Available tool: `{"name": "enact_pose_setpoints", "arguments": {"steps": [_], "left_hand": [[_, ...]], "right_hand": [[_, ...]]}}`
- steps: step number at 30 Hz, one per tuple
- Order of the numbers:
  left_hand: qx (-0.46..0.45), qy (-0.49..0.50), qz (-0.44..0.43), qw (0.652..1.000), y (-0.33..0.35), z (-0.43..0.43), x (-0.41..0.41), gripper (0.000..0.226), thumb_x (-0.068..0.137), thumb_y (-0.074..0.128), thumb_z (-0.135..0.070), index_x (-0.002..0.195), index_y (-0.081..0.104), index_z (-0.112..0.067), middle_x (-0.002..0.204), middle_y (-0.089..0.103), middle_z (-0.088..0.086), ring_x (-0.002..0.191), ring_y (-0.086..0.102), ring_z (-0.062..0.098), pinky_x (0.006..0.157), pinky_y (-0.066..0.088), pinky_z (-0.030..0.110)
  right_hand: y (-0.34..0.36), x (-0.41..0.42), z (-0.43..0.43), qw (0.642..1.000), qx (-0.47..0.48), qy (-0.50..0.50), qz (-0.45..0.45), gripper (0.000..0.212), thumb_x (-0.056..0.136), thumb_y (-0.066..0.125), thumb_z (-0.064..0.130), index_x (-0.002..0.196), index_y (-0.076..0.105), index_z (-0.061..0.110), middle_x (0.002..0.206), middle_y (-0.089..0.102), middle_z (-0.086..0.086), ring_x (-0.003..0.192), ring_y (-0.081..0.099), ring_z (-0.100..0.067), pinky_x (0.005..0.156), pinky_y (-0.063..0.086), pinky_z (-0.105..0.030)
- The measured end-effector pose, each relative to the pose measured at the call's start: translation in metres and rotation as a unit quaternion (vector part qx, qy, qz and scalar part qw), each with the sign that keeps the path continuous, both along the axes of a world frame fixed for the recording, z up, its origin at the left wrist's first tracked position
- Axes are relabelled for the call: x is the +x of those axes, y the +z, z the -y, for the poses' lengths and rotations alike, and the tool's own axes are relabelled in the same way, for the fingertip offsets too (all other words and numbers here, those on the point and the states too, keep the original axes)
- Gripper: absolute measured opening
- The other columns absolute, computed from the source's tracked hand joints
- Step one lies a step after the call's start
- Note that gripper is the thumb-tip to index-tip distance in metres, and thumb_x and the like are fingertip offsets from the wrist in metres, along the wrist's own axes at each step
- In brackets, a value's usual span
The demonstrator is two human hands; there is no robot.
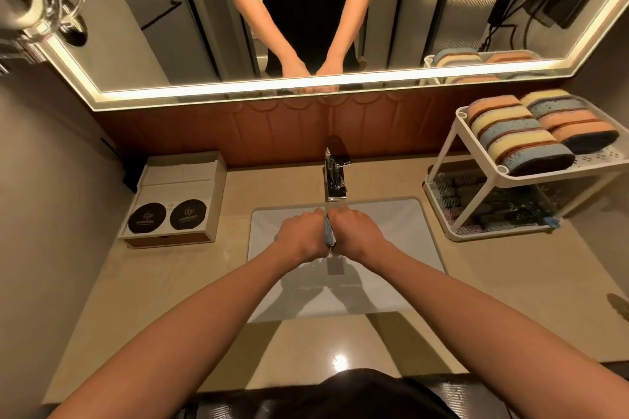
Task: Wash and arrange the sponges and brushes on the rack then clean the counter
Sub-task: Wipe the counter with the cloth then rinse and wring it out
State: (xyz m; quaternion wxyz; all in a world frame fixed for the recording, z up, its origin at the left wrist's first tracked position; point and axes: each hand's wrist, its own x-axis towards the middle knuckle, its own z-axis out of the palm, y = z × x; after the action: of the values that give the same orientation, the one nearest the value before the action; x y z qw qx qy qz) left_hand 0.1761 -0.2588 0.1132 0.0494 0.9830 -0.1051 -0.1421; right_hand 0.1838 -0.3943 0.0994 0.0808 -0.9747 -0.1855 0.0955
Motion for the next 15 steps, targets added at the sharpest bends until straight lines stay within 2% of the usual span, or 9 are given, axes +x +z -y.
{"name": "enact_pose_setpoints", "arguments": {"steps": [3, 8, 11, 13, 15], "left_hand": [[0.035, -0.047, 0.042, 0.997, -0.011, 0.001, -0.001, 0.052, 0.083, 0.068, -0.029, 0.126, 0.046, -0.011, 0.110, 0.068, 0.012, 0.096, 0.067, 0.034, 0.071, 0.043, 0.036], [0.067, -0.082, 0.086, 0.991, -0.025, -0.002, -0.009, 0.058, 0.082, 0.072, -0.035, 0.127, 0.041, -0.017, 0.115, 0.063, 0.007, 0.097, 0.067, 0.031, 0.072, 0.043, 0.037], [0.103, -0.104, 0.138, 0.979, -0.029, -0.005, -0.011, 0.048, 0.087, 0.067, -0.025, 0.126, 0.039, -0.021, 0.113, 0.064, 0.006, 0.091, 0.069, 0.029, 0.065, 0.040, 0.036], [0.095, -0.115, 0.170, 0.974, -0.029, -0.007, -0.009, 0.049, 0.088, 0.067, -0.023, 0.128, 0.039, -0.024, 0.109, 0.065, 0.006, 0.086, 0.069, 0.030, 0.061, 0.038, 0.035], [0.075, -0.106, 0.169, 0.977, -0.028, -0.008, -0.006, 0.050, 0.088, 0.066, -0.023, 0.130, 0.040, -0.027, 0.107, 0.066, 0.006, 0.086, 0.069, 0.030, 0.061, 0.038, 0.035]], "right_hand": [[-0.002, 0.000, -0.004, 0.998, -0.004, -0.035, -0.057, 0.036, 0.076, 0.073, 0.027, 0.107, 0.059, 0.017, 0.099, 0.070, -0.007, 0.085, 0.067, -0.028, 0.069, 0.053, -0.034], [-0.003, -0.002, -0.003, 0.992, -0.012, -0.073, -0.098, 0.037, 0.070, 0.078, 0.032, 0.100, 0.062, 0.018, 0.093, 0.068, -0.004, 0.077, 0.061, -0.025, 0.066, 0.044, -0.029], [0.000, -0.003, -0.007, 0.984, 0.014, -0.090, -0.153, 0.027, 0.067, 0.075, 0.033, 0.083, 0.058, 0.019, 0.077, 0.064, -0.001, 0.065, 0.060, -0.021, 0.058, 0.046, -0.027], [0.004, -0.001, -0.008, 0.979, 0.028, -0.087, -0.183, 0.030, 0.068, 0.073, 0.035, 0.090, 0.061, 0.020, 0.081, 0.066, -0.003, 0.070, 0.063, -0.021, 0.058, 0.051, -0.028], [0.004, -0.001, -0.005, 0.975, 0.073, -0.100, -0.186, 0.038, 0.068, 0.075, 0.032, 0.102, 0.062, 0.020, 0.093, 0.068, -0.005, 0.078, 0.066, -0.023, 0.065, 0.057, -0.033]]}}
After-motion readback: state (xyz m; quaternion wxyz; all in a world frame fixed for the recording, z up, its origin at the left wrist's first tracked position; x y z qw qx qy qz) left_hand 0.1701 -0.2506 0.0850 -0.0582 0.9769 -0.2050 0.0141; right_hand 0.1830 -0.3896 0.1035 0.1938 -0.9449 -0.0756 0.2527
